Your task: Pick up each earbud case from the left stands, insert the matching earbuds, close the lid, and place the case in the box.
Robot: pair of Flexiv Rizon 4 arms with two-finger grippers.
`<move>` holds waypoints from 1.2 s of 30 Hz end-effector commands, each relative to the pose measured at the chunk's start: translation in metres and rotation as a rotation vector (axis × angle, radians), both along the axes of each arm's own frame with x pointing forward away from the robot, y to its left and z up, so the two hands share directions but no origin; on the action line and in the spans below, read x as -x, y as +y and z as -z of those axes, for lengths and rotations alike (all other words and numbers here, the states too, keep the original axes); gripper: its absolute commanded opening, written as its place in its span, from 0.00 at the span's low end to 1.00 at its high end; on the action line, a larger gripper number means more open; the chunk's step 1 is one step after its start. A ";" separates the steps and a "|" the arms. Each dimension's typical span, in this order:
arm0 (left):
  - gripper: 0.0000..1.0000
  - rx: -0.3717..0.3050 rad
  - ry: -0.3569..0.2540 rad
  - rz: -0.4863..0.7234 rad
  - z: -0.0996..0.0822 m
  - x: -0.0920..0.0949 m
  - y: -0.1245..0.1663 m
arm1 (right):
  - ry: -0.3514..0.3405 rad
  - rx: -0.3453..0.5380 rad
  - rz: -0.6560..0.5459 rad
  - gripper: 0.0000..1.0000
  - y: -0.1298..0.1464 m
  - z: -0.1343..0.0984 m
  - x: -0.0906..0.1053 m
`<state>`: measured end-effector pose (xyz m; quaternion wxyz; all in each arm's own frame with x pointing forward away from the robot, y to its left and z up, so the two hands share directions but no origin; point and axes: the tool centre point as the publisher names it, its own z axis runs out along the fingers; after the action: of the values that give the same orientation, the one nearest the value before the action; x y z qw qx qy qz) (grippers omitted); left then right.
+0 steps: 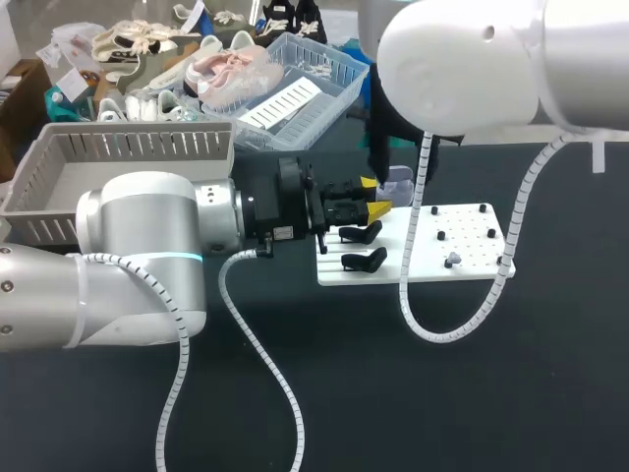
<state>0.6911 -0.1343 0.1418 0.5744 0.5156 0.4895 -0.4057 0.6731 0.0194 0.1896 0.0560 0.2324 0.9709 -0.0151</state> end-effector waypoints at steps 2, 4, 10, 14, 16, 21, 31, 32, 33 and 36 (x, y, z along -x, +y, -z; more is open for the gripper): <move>0.00 0.002 -0.002 -0.004 0.001 0.000 -0.001 | -0.053 -0.012 -0.034 0.53 -0.008 -0.005 0.022; 0.00 0.002 -0.002 -0.004 0.001 0.000 -0.001 | -0.070 -0.012 -0.057 0.52 -0.013 -0.005 0.031; 0.00 0.002 -0.002 -0.004 0.001 0.000 -0.001 | -0.096 0.031 -0.198 0.61 -0.033 0.004 0.055; 0.00 0.002 -0.002 -0.004 0.001 0.000 -0.001 | -0.088 0.029 -0.233 0.60 -0.054 0.022 0.063; 0.00 0.002 -0.002 -0.004 0.001 0.000 -0.001 | -0.086 0.038 -0.254 0.62 -0.061 0.030 0.065; 0.00 0.002 -0.002 -0.004 0.001 0.000 -0.001 | -0.057 0.000 -0.271 0.63 -0.083 0.060 0.063; 0.00 0.002 -0.002 -0.004 0.001 0.000 -0.001 | -0.045 -0.071 -0.277 0.59 -0.105 0.110 0.036; 0.00 0.002 -0.002 -0.004 0.001 0.000 -0.001 | -0.041 -0.074 -0.273 0.59 -0.106 0.113 0.034; 0.00 0.002 -0.002 -0.004 0.001 0.000 -0.001 | -0.038 -0.081 -0.276 0.60 -0.107 0.117 0.031; 0.00 0.002 -0.002 -0.004 0.001 0.000 -0.001 | -0.032 -0.088 -0.288 0.62 -0.107 0.128 0.020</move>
<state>0.6911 -0.1344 0.1418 0.5743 0.5157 0.4895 -0.4057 0.6405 -0.0885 0.0744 0.0684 0.0957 0.9925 0.0316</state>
